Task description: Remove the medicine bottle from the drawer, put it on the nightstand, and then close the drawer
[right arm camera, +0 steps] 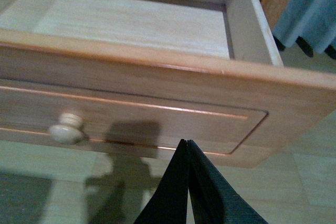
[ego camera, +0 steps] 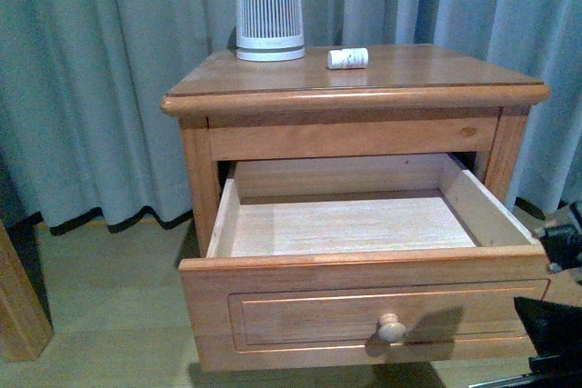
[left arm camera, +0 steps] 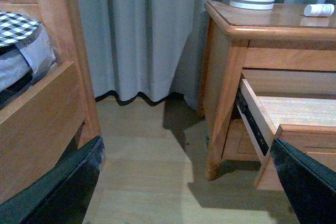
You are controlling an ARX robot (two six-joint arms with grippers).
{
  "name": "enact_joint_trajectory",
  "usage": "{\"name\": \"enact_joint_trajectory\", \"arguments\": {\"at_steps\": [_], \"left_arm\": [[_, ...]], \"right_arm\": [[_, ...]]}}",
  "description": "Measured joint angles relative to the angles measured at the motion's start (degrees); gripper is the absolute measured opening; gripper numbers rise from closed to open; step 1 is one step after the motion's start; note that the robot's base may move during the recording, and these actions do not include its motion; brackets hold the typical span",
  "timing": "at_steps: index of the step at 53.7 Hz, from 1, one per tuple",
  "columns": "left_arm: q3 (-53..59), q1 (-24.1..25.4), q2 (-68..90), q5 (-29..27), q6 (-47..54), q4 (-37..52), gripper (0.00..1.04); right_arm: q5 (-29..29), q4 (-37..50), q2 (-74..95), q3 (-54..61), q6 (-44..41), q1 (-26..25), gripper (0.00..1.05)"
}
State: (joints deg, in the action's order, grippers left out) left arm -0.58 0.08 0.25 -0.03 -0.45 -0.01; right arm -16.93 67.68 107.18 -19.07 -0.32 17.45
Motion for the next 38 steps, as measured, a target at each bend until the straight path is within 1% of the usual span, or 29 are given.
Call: {"name": "enact_joint_trajectory", "arguments": {"at_steps": [5,9,17,27,30,38], "left_arm": [[0.0,0.0,0.0,0.0,0.0,0.0,0.98],[0.0,0.0,0.0,0.0,0.0,0.0,0.98],[0.0,0.0,0.0,0.0,0.0,0.0,0.98],[0.0,0.0,0.0,0.0,0.0,0.0,0.98],[0.0,0.0,0.0,0.0,0.0,0.0,0.98],[0.0,0.0,0.0,0.0,0.0,0.0,0.98]], "right_arm": [[0.8,3.0,9.0,-4.3,-2.3,-2.7,0.03],[1.8,3.1,14.2,-9.2,-4.0,-4.7,0.03],[3.3,1.0,20.7,-18.1,-7.2,-6.9,0.03],[4.7,-3.0,25.3,-29.8,-10.5,-8.3,0.03],[5.7,-5.0,27.6,-35.9,-12.5,-8.6,0.03],[9.1,-9.0,31.5,-45.3,-16.3,-8.9,0.03]]}}
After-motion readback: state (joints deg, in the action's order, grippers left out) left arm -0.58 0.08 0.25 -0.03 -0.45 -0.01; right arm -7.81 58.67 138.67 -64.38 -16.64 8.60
